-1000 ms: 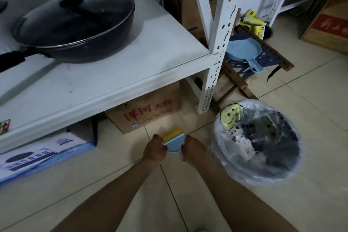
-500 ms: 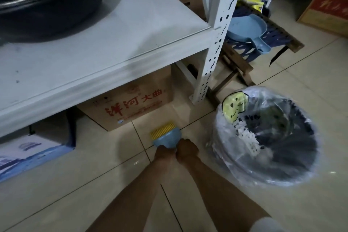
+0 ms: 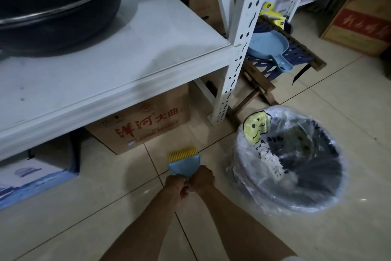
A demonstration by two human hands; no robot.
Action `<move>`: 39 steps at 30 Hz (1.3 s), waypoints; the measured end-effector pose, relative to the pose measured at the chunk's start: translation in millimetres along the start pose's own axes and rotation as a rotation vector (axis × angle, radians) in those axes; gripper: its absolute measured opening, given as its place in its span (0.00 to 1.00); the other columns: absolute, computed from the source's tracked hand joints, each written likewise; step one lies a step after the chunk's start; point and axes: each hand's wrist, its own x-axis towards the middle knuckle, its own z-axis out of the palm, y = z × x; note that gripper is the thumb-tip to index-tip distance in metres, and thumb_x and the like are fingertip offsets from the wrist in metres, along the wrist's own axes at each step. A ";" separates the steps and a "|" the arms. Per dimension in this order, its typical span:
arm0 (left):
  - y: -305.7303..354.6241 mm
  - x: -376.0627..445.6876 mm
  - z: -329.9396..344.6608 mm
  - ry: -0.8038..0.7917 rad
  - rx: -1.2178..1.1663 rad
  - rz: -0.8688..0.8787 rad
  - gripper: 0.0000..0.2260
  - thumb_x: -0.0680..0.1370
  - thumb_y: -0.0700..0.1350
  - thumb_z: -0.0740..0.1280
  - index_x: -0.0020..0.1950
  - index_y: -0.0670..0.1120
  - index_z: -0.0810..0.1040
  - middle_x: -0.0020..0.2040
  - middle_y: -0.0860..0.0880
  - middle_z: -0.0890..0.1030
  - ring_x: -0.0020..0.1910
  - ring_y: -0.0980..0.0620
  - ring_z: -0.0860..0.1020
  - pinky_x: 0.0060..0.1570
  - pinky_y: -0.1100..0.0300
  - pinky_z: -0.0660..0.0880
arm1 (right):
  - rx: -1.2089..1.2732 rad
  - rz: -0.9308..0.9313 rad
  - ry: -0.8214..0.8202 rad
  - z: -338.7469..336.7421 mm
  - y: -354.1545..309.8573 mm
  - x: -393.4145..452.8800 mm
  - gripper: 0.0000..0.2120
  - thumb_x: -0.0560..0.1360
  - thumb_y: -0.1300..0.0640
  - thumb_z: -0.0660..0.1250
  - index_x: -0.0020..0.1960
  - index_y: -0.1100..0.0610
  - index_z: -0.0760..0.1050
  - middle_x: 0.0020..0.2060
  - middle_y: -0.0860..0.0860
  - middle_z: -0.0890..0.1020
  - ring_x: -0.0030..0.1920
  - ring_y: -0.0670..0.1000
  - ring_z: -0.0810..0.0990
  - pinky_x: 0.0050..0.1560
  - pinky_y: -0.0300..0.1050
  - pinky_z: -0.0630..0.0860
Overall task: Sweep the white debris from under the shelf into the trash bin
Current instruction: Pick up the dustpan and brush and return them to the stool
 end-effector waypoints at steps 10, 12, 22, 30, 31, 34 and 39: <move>-0.8 -26.6 -10.0 0.004 -0.072 0.059 0.10 0.78 0.31 0.59 0.36 0.37 0.70 0.22 0.43 0.72 0.12 0.54 0.67 0.19 0.67 0.65 | 0.043 -0.062 -0.054 -16.5 -6.5 -26.2 0.18 0.73 0.56 0.68 0.60 0.64 0.74 0.59 0.58 0.80 0.60 0.56 0.79 0.56 0.44 0.76; 9.4 -41.1 -12.9 -0.018 -0.106 0.099 0.12 0.77 0.30 0.59 0.34 0.39 0.70 0.17 0.46 0.70 0.11 0.55 0.65 0.17 0.69 0.64 | 0.058 -0.155 -0.029 -25.4 -11.9 -36.2 0.16 0.74 0.55 0.66 0.56 0.65 0.77 0.56 0.60 0.82 0.58 0.58 0.80 0.53 0.46 0.76; 66.4 -156.7 -11.8 -0.129 0.159 0.589 0.08 0.78 0.32 0.63 0.41 0.41 0.76 0.34 0.44 0.77 0.32 0.49 0.74 0.33 0.61 0.69 | 0.491 -0.428 0.308 -94.7 -18.1 -102.9 0.08 0.77 0.53 0.65 0.46 0.57 0.76 0.39 0.53 0.84 0.39 0.52 0.82 0.39 0.45 0.76; 82.8 -225.8 56.9 -0.163 0.420 0.937 0.04 0.79 0.39 0.65 0.45 0.47 0.74 0.37 0.51 0.79 0.35 0.54 0.77 0.36 0.59 0.74 | 0.648 -0.406 0.551 -173.3 18.9 -142.7 0.05 0.78 0.57 0.63 0.49 0.57 0.77 0.39 0.50 0.83 0.39 0.50 0.81 0.40 0.45 0.78; 86.9 -233.5 69.4 -0.168 0.405 0.937 0.06 0.79 0.39 0.65 0.43 0.47 0.72 0.37 0.51 0.78 0.35 0.54 0.77 0.35 0.61 0.74 | 0.654 -0.387 0.583 -186.3 22.4 -144.4 0.04 0.78 0.58 0.64 0.49 0.57 0.77 0.39 0.50 0.83 0.39 0.51 0.81 0.40 0.45 0.77; 103.0 -253.1 105.3 -0.211 0.390 0.919 0.11 0.78 0.36 0.65 0.39 0.49 0.71 0.37 0.50 0.77 0.34 0.53 0.77 0.35 0.59 0.74 | 0.651 -0.337 0.654 -224.8 30.2 -142.9 0.07 0.77 0.64 0.62 0.52 0.59 0.77 0.41 0.51 0.82 0.41 0.52 0.80 0.40 0.41 0.73; 137.1 -268.1 152.3 -0.268 0.330 0.902 0.04 0.77 0.34 0.66 0.47 0.42 0.76 0.42 0.46 0.79 0.37 0.50 0.78 0.38 0.58 0.76 | 0.657 -0.281 0.696 -284.7 29.7 -126.3 0.09 0.77 0.65 0.62 0.54 0.61 0.78 0.46 0.56 0.84 0.47 0.58 0.82 0.44 0.41 0.71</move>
